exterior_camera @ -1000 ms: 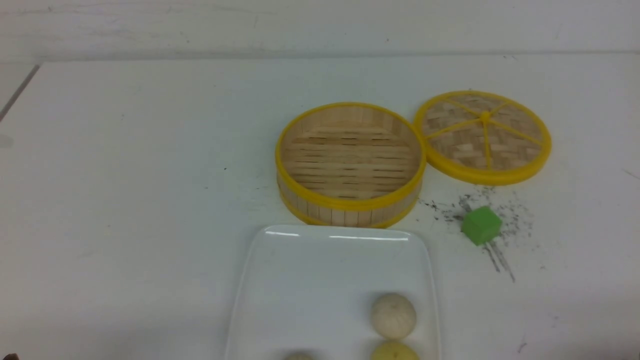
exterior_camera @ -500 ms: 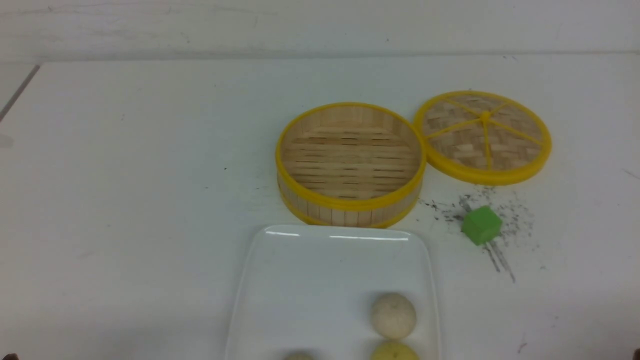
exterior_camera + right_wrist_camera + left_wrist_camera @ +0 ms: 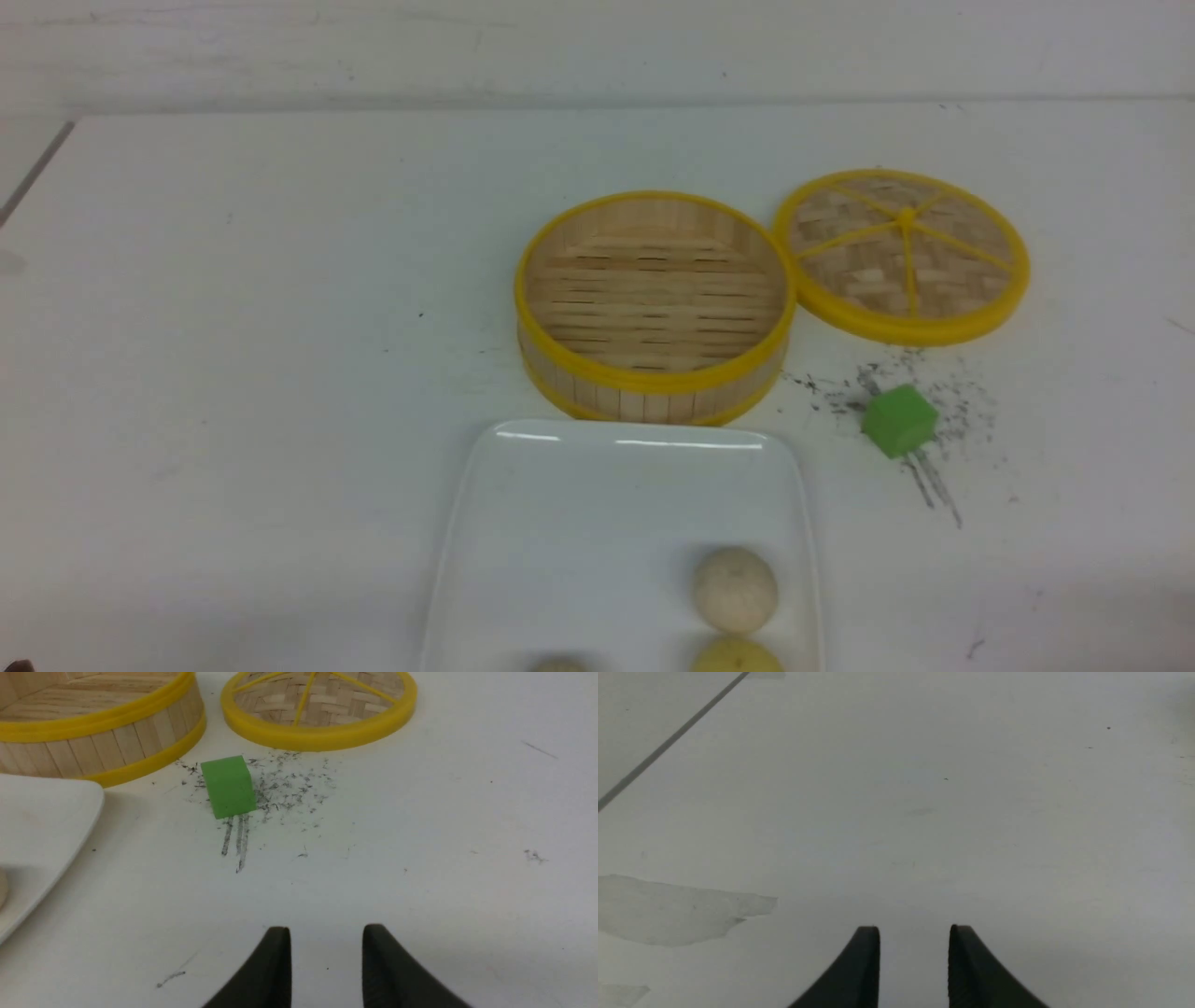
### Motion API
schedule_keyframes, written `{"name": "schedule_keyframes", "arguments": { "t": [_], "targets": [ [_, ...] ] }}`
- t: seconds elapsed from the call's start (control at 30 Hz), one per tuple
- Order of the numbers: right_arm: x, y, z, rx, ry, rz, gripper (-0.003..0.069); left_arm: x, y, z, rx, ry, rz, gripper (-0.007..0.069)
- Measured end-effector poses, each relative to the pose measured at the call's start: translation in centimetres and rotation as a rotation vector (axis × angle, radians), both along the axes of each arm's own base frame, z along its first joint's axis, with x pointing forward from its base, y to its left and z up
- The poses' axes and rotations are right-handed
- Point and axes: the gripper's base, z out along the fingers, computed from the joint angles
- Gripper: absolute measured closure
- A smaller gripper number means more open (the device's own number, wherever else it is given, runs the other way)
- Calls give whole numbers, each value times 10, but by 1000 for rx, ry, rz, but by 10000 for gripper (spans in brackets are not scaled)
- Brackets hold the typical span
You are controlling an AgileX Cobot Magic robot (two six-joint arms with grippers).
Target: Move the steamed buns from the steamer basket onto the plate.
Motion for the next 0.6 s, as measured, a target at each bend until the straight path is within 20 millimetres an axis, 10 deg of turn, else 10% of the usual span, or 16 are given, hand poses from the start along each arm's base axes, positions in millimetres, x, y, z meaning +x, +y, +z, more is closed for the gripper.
{"name": "schedule_keyframes", "arguments": {
  "t": [0.6],
  "targets": [
    [0, 1, 0, 24, 3, 2, 417, 0, 0, 0, 0, 0, 0, 382]
  ]
}}
